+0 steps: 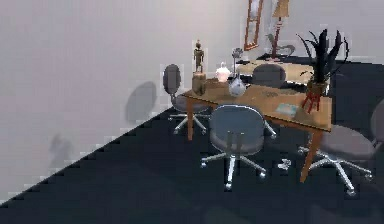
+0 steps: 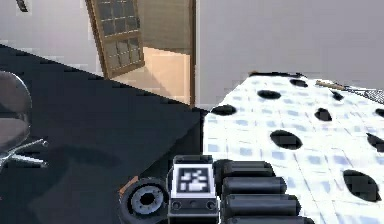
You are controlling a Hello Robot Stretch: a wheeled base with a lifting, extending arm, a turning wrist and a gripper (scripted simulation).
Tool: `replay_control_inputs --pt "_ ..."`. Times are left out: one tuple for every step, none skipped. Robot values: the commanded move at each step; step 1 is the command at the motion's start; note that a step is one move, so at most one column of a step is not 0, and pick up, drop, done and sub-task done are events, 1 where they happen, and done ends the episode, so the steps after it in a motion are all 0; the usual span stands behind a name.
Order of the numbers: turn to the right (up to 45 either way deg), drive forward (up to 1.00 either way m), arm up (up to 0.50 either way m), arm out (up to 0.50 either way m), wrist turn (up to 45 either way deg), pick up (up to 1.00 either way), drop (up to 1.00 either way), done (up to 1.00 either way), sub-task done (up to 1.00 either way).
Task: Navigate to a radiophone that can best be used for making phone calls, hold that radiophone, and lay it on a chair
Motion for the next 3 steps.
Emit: replay_control_inputs --pt "0.0 0.95 0.0 0.0 0.0 0.0 0.0 0.0 0.0" --pt "-21.0 0.0 0.0 0.0 0.0 0.0 0.0 0.0 0.0" --pt "15.0 0.0 0.0 0.0 0.0 0.0 0.0 0.0 0.0"
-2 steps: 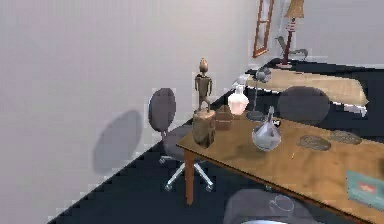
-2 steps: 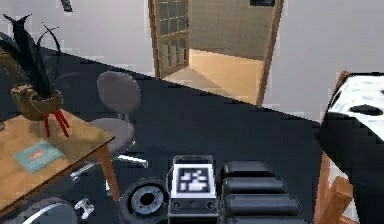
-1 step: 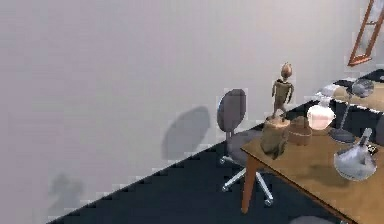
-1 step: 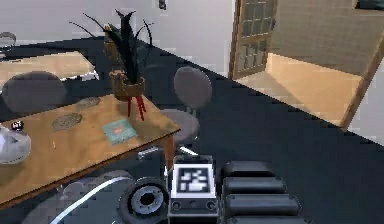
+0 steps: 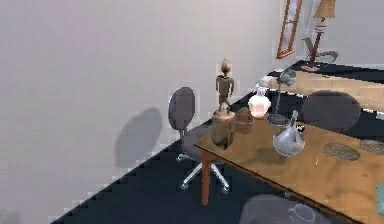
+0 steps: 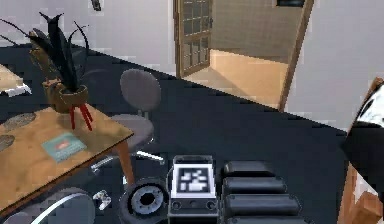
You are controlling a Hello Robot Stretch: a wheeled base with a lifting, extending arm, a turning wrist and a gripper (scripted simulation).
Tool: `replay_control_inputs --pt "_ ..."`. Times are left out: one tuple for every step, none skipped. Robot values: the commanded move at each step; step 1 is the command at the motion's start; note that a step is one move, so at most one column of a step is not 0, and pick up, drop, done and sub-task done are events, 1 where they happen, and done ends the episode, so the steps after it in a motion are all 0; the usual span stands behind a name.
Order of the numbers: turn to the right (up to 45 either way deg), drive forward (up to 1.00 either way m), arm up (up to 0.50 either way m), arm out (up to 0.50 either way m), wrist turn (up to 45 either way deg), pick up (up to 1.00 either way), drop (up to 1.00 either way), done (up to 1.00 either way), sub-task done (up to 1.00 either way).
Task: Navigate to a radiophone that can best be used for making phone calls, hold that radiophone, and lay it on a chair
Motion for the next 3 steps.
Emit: replay_control_inputs --pt "-9.0 0.0 0.0 0.0 0.0 0.0 0.0 0.0 0.0" --pt "6.0 0.0 0.0 0.0 0.0 0.0 0.0 0.0 0.0" --pt "-24.0 0.0 0.0 0.0 0.0 0.0 0.0 0.0 0.0"
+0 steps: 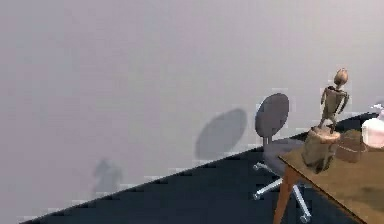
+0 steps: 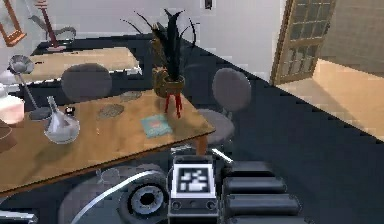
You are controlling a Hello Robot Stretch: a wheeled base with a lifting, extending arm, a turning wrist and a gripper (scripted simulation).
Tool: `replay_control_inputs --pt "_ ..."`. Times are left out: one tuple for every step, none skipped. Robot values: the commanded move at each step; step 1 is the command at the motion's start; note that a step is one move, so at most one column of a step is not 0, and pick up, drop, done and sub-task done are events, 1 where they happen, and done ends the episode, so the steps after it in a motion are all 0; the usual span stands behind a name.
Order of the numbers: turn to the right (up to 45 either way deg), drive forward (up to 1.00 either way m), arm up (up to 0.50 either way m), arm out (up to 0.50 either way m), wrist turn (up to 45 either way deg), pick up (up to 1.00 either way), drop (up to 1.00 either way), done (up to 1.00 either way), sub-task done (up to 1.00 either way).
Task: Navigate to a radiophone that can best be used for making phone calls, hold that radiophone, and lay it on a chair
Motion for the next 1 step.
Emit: replay_control_inputs --pt "0.0 0.25 0.0 0.0 0.0 0.0 0.0 0.0 0.0"
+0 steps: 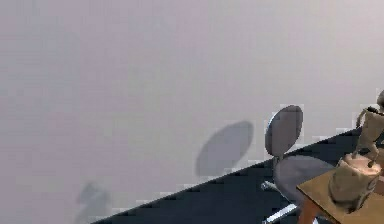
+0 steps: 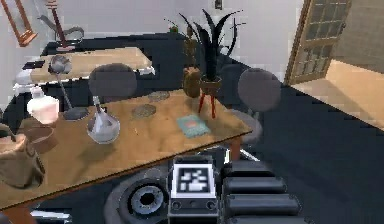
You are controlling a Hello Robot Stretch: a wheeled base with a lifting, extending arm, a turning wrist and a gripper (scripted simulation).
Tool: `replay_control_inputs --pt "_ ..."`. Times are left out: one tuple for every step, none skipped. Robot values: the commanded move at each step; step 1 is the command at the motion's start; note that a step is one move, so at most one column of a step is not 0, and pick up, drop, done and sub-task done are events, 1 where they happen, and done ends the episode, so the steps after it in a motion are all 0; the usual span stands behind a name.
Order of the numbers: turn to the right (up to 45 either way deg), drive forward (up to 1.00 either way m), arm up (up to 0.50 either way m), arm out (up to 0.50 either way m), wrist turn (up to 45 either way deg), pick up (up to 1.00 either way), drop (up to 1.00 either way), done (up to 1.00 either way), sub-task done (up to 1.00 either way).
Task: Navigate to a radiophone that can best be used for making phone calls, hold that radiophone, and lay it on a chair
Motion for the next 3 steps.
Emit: replay_control_inputs --pt "45.0 0.0 0.0 0.0 0.0 0.0 0.0 0.0 0.0" --pt "6.0 0.0 0.0 0.0 0.0 0.0 0.0 0.0 0.0" --pt "-39.0 0.0 0.0 0.0 0.0 0.0 0.0 0.0 0.0"
